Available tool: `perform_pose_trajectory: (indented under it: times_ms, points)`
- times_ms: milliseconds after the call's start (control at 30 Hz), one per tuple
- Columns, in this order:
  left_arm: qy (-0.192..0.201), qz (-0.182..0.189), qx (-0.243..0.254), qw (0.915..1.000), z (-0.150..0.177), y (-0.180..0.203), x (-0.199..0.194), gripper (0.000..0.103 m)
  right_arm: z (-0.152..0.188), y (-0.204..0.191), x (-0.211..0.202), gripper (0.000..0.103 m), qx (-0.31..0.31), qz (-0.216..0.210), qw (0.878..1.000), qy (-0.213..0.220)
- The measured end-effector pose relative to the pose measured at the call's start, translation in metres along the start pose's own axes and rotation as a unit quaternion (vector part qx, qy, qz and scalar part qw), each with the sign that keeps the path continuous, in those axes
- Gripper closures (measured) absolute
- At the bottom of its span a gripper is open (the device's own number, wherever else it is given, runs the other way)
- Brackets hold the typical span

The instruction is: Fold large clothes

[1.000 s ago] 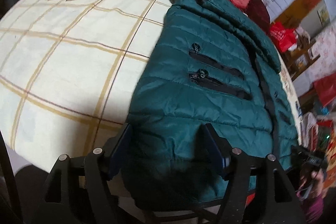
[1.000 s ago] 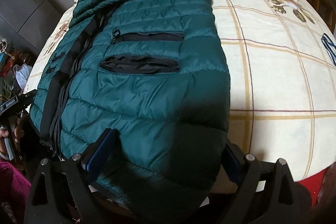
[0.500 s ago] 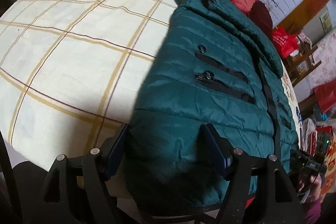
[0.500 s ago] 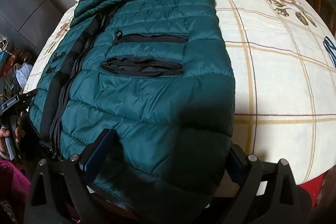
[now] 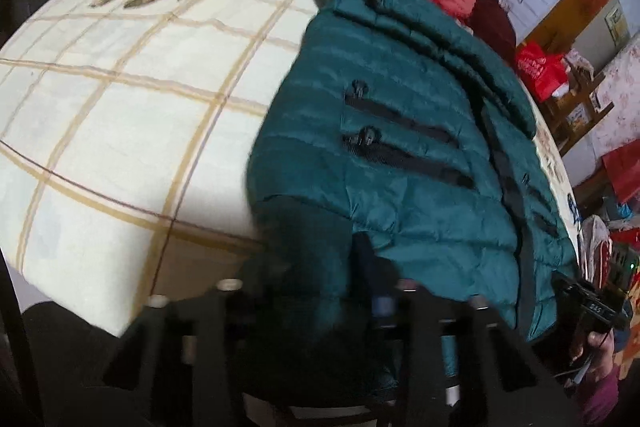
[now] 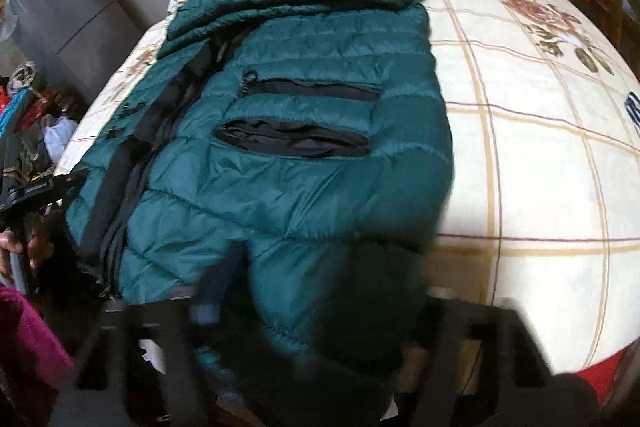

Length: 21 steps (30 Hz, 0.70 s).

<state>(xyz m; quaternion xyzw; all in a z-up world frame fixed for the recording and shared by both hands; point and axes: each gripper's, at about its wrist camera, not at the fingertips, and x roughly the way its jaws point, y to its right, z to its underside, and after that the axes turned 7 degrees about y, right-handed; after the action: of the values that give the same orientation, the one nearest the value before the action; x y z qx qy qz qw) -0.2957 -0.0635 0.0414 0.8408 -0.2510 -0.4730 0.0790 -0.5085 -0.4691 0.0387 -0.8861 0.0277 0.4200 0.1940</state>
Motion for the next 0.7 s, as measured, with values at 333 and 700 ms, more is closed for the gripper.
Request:
perform_pose_trajectory:
  times_ms: [333, 700]
  points:
    - [0.101, 0.06, 0.018, 0.9929, -0.054, 0.026, -0.049, 0.103, -0.065, 0.005, -0.052, 0.082, 0.021, -0.067, 0.992, 0.103]
    - [0.177, 0.068, 0.009, 0.9818, -0.145, 0.052, -0.047, 0.103, -0.161, 0.012, -0.048, 0.083, 0.035, -0.048, 0.983, 0.173]
